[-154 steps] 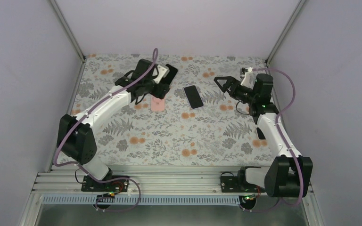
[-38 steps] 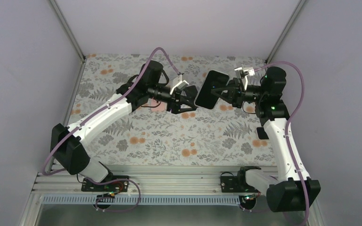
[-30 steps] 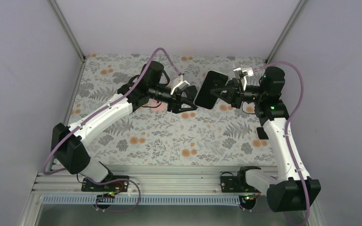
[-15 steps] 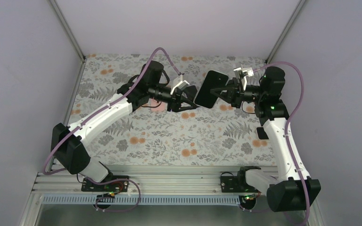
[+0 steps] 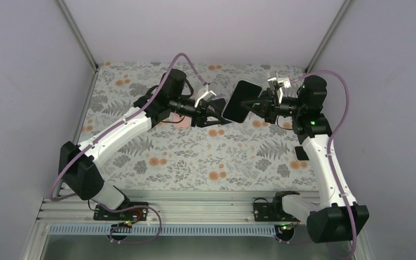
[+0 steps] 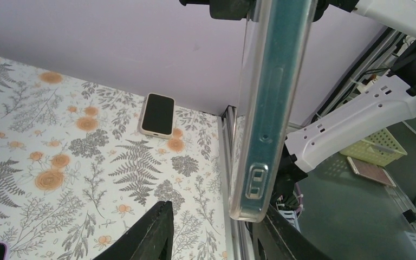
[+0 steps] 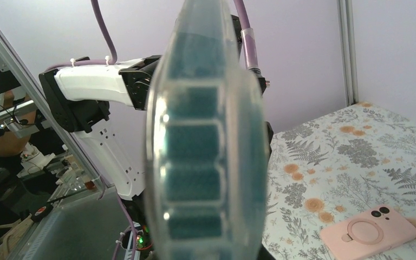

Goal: Take the phone out of the phone case
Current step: Remove the phone case from the phone.

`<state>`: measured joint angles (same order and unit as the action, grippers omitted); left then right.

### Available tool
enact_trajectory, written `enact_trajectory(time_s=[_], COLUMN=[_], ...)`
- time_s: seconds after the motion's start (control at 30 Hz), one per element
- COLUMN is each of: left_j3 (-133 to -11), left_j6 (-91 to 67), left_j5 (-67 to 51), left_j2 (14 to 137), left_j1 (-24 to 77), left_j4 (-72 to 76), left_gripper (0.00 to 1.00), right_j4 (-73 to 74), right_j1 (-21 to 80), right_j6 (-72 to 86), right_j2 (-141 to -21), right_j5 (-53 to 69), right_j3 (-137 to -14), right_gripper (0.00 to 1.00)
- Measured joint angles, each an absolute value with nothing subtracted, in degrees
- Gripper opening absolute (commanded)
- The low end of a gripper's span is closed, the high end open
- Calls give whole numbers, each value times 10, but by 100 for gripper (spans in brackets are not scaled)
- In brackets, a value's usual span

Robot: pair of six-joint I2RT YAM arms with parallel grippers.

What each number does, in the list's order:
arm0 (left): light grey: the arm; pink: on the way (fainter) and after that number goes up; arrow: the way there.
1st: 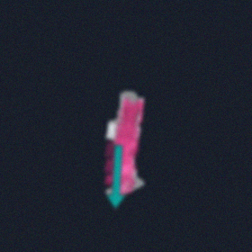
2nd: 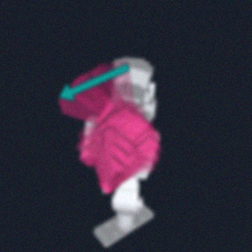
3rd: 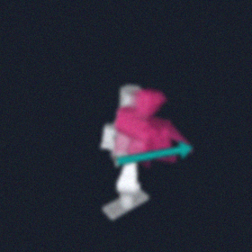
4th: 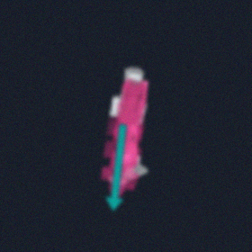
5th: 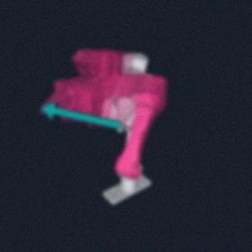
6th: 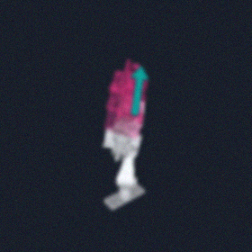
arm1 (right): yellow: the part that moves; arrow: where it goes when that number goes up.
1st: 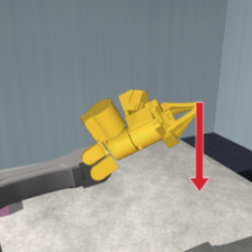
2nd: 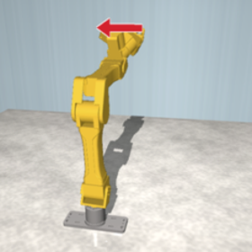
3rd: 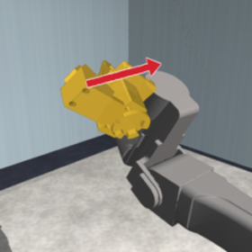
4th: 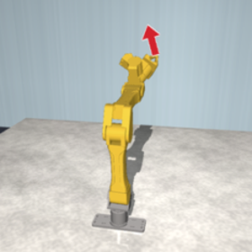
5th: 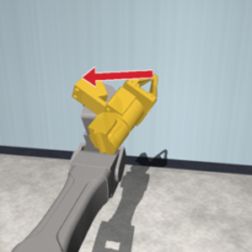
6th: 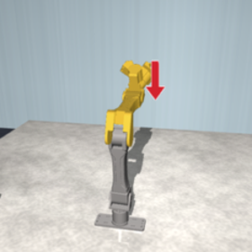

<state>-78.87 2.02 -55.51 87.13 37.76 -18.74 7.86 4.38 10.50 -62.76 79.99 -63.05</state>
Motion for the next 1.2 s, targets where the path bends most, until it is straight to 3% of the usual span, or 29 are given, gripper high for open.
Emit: enact_trajectory(time_s=[0.2, 0.4, 0.57, 0.77, 0.9, 1.2], left_j3=[-786, -784, -782, -780, -779, -782], left_j6=[6, -12, -16, -34, -52, -71], left_j5=[-567, -522, -517, -604, -660, -692], left_j2=[877, 896, 899, 889, 849, 831], left_j1=[364, 321, 320, 275, 255, 323], left_j4=[-180, -170, -166, -151, -128, -113], left_gripper=[34, 34, 51, 67, 72, 71], right_j4=[88, 116, 120, 144, 168, 183], right_j1=[45, 62, 64, 63, 64, 76], right_j6=[87, 91, 90, 71, 51, 42], right_j2=[-630, -623, -622, -626, -643, -653], right_j5=[787, 855, 871, 864, 852, 830], right_j3=[-634, -634, -634, -634, -634, -634], right_gripper=[4, 4, 4, 4, 4, 4])
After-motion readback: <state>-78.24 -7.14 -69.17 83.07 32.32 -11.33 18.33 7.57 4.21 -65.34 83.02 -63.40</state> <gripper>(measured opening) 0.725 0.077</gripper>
